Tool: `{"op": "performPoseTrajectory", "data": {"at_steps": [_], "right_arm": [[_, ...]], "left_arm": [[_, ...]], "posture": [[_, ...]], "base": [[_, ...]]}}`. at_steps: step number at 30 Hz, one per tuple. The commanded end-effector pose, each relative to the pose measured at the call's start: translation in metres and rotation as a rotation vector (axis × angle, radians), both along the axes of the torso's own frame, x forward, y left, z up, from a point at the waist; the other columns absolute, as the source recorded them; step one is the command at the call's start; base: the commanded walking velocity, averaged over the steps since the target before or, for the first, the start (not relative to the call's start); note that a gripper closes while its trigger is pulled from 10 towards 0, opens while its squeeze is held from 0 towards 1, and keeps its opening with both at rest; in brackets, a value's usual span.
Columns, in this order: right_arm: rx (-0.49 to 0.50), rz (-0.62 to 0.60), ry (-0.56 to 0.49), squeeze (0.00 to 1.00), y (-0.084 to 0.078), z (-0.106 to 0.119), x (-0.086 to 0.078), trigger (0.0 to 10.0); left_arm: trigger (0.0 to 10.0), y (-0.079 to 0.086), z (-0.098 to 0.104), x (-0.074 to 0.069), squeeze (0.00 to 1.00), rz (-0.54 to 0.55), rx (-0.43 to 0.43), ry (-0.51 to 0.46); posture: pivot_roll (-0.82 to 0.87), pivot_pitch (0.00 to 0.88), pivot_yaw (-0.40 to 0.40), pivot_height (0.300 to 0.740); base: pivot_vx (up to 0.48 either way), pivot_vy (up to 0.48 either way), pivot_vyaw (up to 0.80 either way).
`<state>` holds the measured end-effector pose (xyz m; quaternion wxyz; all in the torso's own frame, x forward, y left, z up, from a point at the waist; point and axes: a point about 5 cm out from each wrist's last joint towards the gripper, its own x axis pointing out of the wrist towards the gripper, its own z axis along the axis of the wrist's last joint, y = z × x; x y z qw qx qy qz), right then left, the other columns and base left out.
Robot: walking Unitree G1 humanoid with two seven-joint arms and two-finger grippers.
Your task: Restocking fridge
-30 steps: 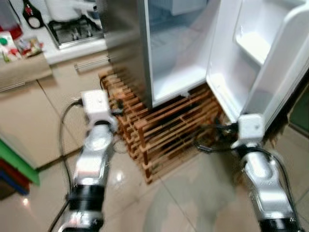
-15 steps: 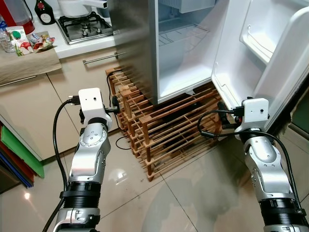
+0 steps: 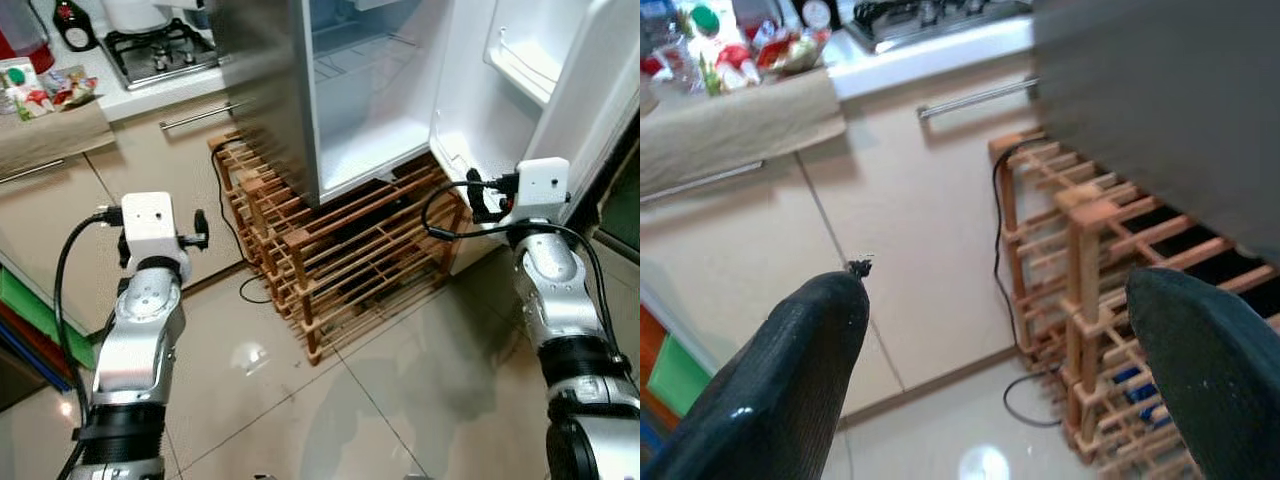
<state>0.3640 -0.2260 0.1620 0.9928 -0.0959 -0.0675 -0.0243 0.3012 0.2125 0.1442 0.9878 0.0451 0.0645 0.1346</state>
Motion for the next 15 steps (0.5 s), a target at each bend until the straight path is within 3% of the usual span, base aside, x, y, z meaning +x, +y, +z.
{"op": "performPoseTrajectory", "data": {"at_steps": [1,5,9,11,13,15], "right_arm": [[-0.018,0.01,0.008,0.0,0.003,0.001,0.004,10.0],[-0.084,-0.042,0.013,0.0,-0.012,0.001,0.001,10.0],[-0.269,-0.217,0.018,0.0,-0.064,0.008,-0.013,10.0],[-0.314,-0.304,0.017,0.0,-0.086,0.013,-0.02,10.0],[-0.314,-0.369,-0.014,0.0,-0.104,0.023,-0.027,10.0],[-0.308,-0.368,-0.036,0.0,-0.105,0.026,-0.029,10.0]], "left_arm": [[10.0,0.007,0.008,-0.003,0.0,0.014,0.021,-0.015],[10.0,0.006,0.007,-0.005,0.0,0.011,0.022,-0.014],[10.0,0.001,0.002,-0.007,0.0,0.011,0.005,-0.006],[10.0,0.001,0.001,-0.006,0.0,0.016,-0.009,-0.002],[10.0,-0.001,0.001,-0.004,0.0,0.015,-0.017,-0.003],[10.0,-0.001,0.001,-0.003,0.0,0.016,-0.022,-0.007]], "posture": [[0.03,0.086,0.116,0.74],[0.02,0.088,0.11,0.74],[0.01,0.076,0.097,0.74],[0.0,0.069,0.088,0.74],[-0.01,0.056,0.079,0.74],[-0.01,0.054,0.078,0.74]], "base": [[0.0,0.0,0.0],[0.0,0.0,0.0],[0.0,0.0,0.0],[0.0,0.0,0.0],[0.0,0.0,0.0],[0.0,0.0,0.0]]}}
